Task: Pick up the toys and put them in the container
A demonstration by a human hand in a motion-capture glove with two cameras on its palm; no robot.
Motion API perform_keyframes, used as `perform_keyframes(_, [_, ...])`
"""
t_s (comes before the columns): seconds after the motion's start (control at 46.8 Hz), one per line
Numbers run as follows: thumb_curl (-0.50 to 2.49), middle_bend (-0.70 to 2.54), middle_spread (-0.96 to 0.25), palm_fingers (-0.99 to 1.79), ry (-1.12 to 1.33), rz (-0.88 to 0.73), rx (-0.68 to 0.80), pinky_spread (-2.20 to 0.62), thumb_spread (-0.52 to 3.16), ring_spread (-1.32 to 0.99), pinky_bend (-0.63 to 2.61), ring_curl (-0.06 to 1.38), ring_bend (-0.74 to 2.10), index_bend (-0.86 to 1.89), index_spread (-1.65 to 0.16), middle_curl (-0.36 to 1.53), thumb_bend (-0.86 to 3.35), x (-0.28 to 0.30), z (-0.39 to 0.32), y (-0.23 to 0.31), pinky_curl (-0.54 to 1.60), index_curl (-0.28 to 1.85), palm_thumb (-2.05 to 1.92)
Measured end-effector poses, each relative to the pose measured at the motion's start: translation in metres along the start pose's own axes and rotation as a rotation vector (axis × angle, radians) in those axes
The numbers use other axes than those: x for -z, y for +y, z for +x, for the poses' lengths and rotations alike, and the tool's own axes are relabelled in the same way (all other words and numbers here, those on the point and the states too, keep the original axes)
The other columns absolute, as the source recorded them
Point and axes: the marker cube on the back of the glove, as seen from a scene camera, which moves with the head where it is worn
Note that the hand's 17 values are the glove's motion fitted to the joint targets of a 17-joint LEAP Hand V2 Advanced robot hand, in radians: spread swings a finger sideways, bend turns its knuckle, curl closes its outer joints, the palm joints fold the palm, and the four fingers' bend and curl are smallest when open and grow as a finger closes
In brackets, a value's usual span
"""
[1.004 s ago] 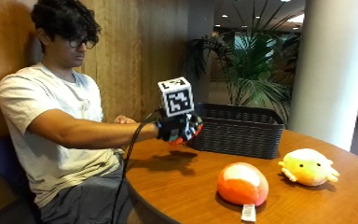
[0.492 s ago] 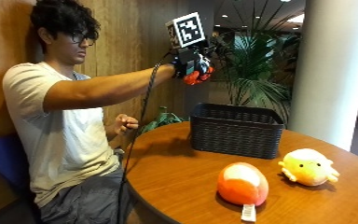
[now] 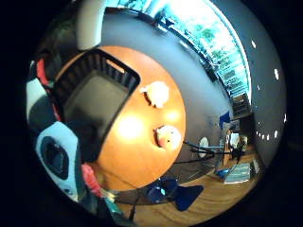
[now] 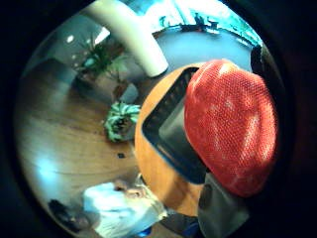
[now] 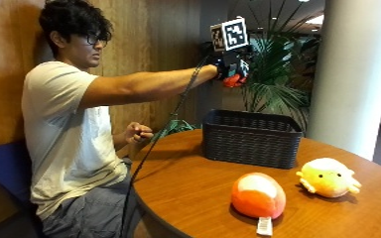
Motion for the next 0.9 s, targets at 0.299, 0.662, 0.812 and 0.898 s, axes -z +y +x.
perform_keyframes(0.299, [1.34,1.29,-0.36,0.84,0.014,-0.066,0.023,-0.42,0.56,-0.37,1.38,0.72,1.61,0.79,-0.59,1.03,0.29,-0.031,-0.039,-0.038,0.68,1.13,0.56])
perform_keyframes(0.662, [1.4,1.22,-0.36,0.76,0.038,-0.11,0.002,-0.41,0.54,-0.38,1.42,0.71,1.57,0.66,-0.6,1.03,0.24,-0.047,-0.042,-0.047,0.67,1.24,0.54])
perform_keyframes(0.812, [1.38,1.11,-0.36,0.51,0.109,-0.145,-0.009,-0.41,0.55,-0.39,1.39,0.69,1.48,0.52,-0.59,1.0,0.18,-0.05,-0.051,-0.05,0.64,1.25,0.52])
perform_keyframes(0.898, [1.33,0.9,-0.35,0.21,0.16,-0.172,-0.041,-0.4,0.65,-0.36,1.45,0.65,1.39,0.29,-0.56,0.93,0.16,-0.051,-0.058,-0.053,0.62,1.18,0.5])
